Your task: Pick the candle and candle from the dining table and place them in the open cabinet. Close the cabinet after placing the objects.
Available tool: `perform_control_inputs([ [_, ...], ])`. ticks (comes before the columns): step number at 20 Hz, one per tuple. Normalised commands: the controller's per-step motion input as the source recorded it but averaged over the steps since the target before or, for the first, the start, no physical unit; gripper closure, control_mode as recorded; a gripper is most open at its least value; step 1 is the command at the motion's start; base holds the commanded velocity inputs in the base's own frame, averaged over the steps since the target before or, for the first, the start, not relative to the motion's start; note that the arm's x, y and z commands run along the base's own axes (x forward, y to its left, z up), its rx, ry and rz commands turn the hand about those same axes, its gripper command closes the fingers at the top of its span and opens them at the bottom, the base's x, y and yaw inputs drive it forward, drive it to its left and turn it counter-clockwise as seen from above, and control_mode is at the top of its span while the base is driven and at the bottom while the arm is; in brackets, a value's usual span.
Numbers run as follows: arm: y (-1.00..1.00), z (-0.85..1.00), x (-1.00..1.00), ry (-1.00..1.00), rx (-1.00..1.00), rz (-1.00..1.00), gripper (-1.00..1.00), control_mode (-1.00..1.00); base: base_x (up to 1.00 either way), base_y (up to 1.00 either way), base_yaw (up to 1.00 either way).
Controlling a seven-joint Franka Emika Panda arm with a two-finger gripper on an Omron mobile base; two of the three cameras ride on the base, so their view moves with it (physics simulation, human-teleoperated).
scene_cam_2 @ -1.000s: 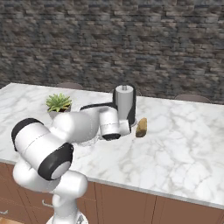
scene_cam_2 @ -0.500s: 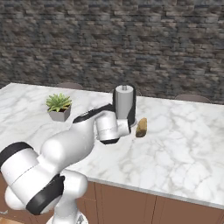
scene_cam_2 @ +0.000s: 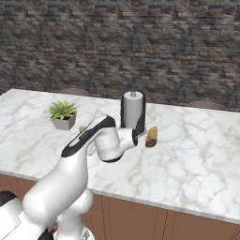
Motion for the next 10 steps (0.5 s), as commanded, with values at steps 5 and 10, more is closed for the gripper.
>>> perform_control_inputs([
  [5, 0.01, 0.24, -0.29, 0.0, -0.05, -0.12, 1.0, -1.0, 0.0, 0.0, 0.0],
  [10, 0.0, 0.2, -0.26, 0.0, -0.04, -0.09, 1.0, -1.0, 0.0, 0.0, 0.0],
])
